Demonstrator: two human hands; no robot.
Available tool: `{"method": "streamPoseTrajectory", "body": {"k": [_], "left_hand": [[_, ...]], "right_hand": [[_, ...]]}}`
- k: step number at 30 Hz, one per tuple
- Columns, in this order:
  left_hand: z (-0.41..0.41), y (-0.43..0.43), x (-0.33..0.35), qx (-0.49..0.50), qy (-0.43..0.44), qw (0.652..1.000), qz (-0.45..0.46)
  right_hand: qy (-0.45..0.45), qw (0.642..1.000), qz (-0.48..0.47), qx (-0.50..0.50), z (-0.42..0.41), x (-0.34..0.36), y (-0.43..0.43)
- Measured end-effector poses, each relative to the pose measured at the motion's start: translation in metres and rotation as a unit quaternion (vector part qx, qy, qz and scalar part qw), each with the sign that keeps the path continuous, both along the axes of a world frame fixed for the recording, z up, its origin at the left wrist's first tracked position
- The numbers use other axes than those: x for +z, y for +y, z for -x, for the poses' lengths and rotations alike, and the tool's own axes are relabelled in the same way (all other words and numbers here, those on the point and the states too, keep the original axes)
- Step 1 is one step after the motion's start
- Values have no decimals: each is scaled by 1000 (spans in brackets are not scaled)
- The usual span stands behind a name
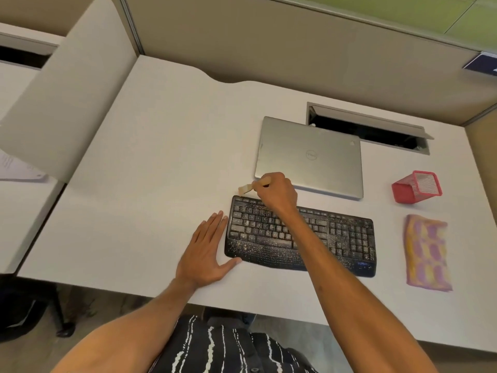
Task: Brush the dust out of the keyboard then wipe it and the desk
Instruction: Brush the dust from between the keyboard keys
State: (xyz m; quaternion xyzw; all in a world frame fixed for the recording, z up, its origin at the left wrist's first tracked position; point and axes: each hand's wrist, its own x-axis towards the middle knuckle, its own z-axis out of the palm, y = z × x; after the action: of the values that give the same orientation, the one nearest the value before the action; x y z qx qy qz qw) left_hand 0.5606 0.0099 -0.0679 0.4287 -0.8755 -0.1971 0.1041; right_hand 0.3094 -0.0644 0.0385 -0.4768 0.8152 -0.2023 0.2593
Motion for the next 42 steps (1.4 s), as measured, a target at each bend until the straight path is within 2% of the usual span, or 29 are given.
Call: {"method": "streamPoseTrajectory", "body": {"k": [3,6,10,13,16,21,26,31,37,42], "left_hand": [[0,0,0,1,1,1000,-2],[-1,0,0,-2,0,1000,-1],[0,0,0,-1,-3,1000,-5],[-1,0,-1,1,4,1000,-5],[-1,0,-1,2,5,1000,-5],[0,1,0,5,9,1000,-4],[0,1,0,4,14,1000,0],[0,1,1,-1,1,1000,2],[12,8,0,34,-6,999,-5],[14,7,-3,36,-11,999,7]], "right_hand": [[-20,999,-25,9,-3,-6,3],[34,999,9,5,-6,-5,8],[11,998,10,58,-13,3,10],[59,994,-5,87,-14,1,15],[110,992,-1,62,-10,3,19],[46,998,33,41,-12,0,21],[85,996,29,13,-9,-1,25],[30,999,20,5,-5,1,25],[51,998,26,-25,-16,1,14],[21,999,19,-44,-17,0,14]]}}
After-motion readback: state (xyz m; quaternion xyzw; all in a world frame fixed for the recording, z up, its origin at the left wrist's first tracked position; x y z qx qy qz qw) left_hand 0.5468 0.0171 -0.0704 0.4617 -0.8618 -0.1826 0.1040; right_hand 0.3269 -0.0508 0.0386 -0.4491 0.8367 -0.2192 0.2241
